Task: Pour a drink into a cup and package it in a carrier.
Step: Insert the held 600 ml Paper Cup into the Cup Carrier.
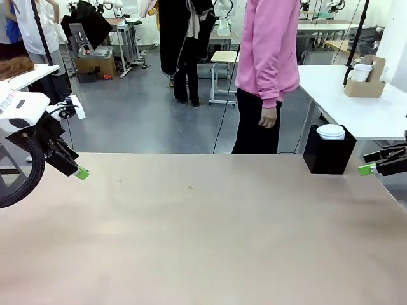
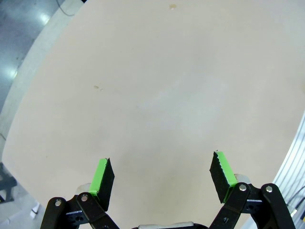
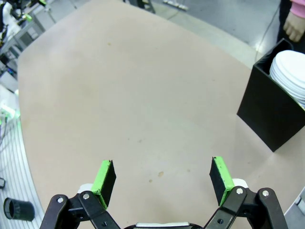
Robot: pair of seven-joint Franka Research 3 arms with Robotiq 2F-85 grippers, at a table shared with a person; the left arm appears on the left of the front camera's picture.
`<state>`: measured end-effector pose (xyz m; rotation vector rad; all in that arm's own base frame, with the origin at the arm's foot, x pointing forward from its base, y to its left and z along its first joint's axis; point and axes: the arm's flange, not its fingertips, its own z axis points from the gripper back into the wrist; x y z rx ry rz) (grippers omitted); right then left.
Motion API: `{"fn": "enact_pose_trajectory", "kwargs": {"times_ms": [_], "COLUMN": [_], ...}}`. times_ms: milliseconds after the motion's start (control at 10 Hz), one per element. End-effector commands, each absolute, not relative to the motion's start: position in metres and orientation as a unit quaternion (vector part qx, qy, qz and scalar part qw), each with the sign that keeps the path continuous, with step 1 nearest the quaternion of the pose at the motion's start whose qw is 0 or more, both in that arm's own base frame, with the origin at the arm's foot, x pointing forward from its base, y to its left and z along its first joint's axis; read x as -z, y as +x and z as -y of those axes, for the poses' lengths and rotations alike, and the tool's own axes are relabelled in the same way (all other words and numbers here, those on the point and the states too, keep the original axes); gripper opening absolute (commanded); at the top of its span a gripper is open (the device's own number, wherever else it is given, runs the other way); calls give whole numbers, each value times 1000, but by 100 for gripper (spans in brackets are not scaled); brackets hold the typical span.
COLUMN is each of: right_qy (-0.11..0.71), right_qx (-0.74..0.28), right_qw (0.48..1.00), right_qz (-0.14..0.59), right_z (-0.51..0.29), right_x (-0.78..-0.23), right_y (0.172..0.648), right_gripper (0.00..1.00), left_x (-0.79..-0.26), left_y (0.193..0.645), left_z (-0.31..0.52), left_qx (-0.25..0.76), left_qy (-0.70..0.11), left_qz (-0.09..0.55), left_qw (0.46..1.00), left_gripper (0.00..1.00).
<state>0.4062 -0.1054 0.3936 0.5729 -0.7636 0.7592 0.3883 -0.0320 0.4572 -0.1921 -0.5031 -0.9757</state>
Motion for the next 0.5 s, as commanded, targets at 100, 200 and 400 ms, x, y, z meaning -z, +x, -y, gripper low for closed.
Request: {"fn": "enact_pose_trajectory", "kwargs": {"times_ms": [100, 200, 400], "right_qy": [273, 273, 273], "right_qx": [-359, -359, -359], "right_qw": [817, 817, 817], "right_qz": [360, 360, 360], "right_z": [106, 106, 106], "right_x": [-398, -398, -398], "right_y": [407, 407, 407], "right_gripper": [100, 100, 100], "left_x": [-456, -456, -456], "left_y": [389, 389, 389], "left_z": [31, 31, 31], "left_qx": [464, 464, 464], "left_qy": [-101, -101, -101], "left_qz": [243, 243, 243], "left_qw": [846, 846, 846], "left_gripper": [100, 100, 100]}}
